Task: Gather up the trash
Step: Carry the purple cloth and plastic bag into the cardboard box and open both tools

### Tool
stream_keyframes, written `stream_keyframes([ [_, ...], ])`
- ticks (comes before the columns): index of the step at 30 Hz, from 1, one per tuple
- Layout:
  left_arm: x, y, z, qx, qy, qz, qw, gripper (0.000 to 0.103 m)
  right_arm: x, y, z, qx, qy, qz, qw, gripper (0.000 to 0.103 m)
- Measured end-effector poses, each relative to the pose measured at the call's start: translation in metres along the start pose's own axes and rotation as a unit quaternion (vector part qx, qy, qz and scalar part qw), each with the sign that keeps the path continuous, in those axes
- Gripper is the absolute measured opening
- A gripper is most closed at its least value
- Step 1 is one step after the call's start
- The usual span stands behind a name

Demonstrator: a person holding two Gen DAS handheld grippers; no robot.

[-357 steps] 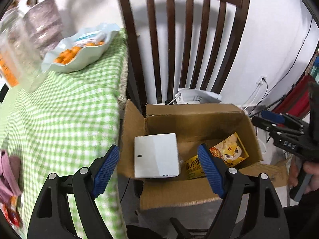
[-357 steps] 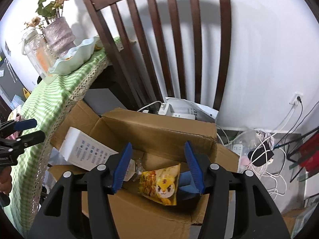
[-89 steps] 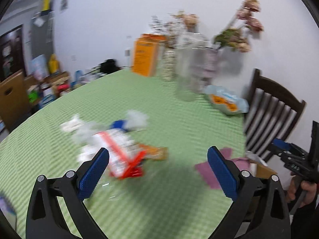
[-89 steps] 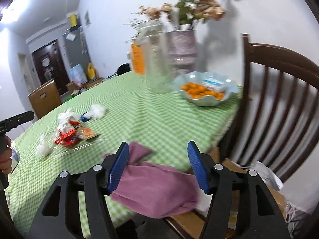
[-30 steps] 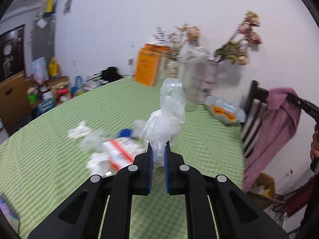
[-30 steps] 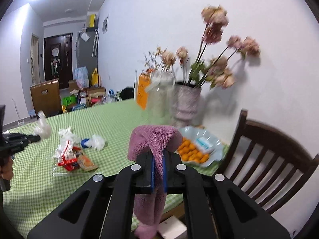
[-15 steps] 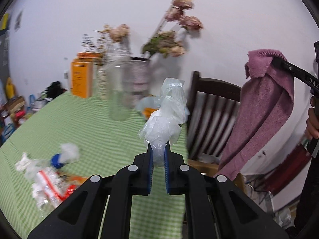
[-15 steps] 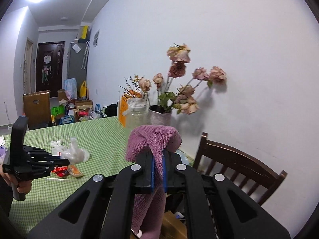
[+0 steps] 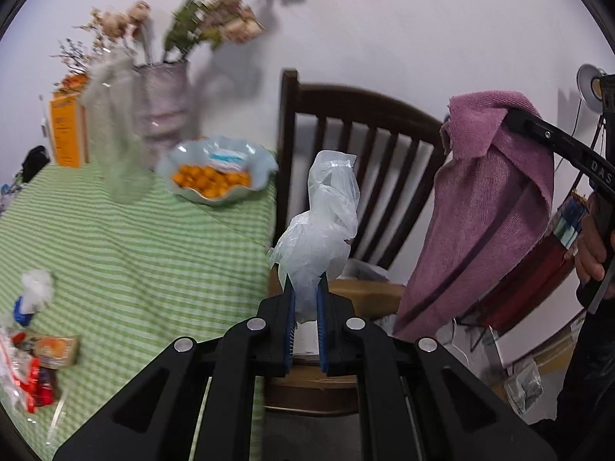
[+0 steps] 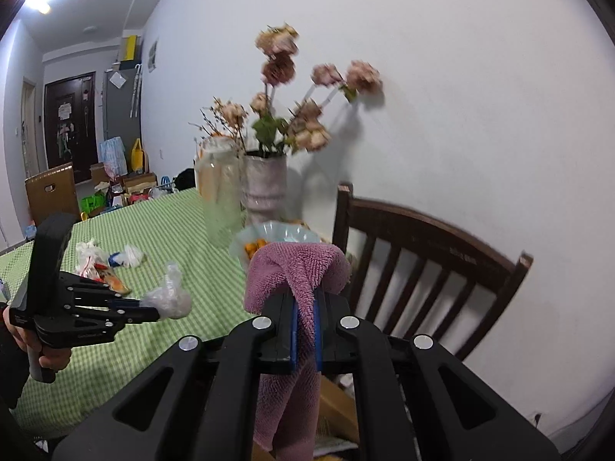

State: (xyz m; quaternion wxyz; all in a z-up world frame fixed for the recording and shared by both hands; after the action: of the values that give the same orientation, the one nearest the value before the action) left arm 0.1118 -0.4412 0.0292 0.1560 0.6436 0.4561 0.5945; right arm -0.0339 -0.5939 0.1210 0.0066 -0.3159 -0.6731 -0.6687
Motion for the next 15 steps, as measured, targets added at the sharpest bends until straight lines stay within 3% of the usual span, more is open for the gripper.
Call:
stream_keyframes([
  [9, -0.080, -0.017, -0.037, -0.005, -0.030, 0.071, 0.9970, 0.007, -0.039, -0.074, -0.026, -0.025, 0.011, 0.066, 0.997, 0.006],
  [15, -0.141, -0.041, -0.044, 0.002, -0.026, 0.145, 0.9891, 0.007, -0.076, -0.141, -0.039, -0.057, 0.026, 0.137, 0.989, 0.006],
])
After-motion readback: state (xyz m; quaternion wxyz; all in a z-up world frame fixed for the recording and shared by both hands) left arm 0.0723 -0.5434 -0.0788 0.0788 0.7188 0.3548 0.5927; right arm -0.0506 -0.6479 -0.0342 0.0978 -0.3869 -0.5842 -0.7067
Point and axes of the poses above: each gripper's, at about its wrist camera, not at the fingertips, and x roughly against the way its jaws point, z to its left, y to its top, the point moved 5 cm from there along -x, roughly the way its jaws point, and after that the axes turned 6 degrees about -y, right-handed, at the moved point
